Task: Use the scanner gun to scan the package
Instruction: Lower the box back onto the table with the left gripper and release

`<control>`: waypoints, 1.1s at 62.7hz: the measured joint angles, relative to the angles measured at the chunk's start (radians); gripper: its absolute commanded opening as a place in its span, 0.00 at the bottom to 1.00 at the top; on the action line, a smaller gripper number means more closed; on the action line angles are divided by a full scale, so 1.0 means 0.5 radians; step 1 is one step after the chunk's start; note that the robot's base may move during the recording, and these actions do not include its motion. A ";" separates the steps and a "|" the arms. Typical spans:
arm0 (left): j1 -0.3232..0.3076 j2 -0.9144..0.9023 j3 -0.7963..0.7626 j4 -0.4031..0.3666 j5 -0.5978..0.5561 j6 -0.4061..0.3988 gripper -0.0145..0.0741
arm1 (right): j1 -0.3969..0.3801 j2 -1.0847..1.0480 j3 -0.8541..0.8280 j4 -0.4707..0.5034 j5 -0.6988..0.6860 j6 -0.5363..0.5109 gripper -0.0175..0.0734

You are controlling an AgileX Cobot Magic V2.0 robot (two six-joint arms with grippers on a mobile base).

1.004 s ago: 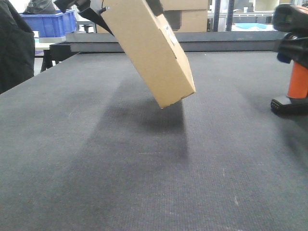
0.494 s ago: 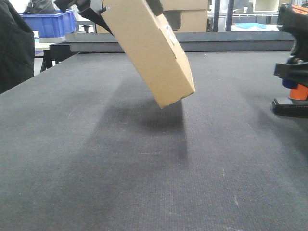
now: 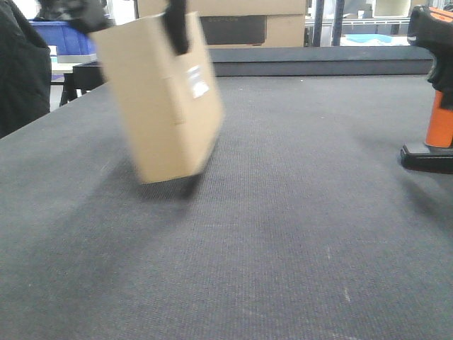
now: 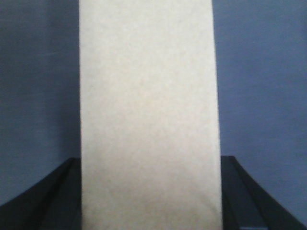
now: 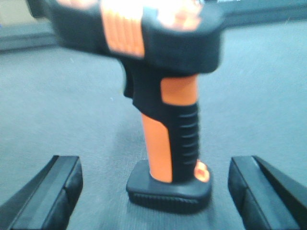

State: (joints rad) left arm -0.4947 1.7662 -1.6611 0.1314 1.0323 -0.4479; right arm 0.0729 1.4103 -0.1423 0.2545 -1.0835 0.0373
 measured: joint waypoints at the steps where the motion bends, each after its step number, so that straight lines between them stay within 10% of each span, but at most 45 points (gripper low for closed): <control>1: 0.000 -0.004 0.000 0.025 0.015 0.000 0.04 | 0.000 -0.025 0.011 -0.005 0.012 0.000 0.74; 14: 0.039 -0.064 0.000 0.355 0.181 0.000 0.04 | 0.000 -0.404 0.075 -0.087 0.379 0.000 0.47; 27: 0.211 -0.064 0.000 0.344 0.207 0.009 0.04 | 0.000 -0.839 0.078 -0.115 0.706 0.000 0.02; 55: 0.271 -0.064 0.100 0.317 0.102 0.138 0.06 | 0.000 -1.164 0.083 -0.115 1.029 0.000 0.01; 69: 0.271 -0.064 0.229 0.296 -0.002 0.141 0.44 | 0.000 -1.164 0.083 -0.115 1.046 0.000 0.01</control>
State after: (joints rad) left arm -0.3594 1.7342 -1.5467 0.2795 1.0311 -0.3772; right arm 0.0729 0.8281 -0.1010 0.1969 -0.5606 0.0373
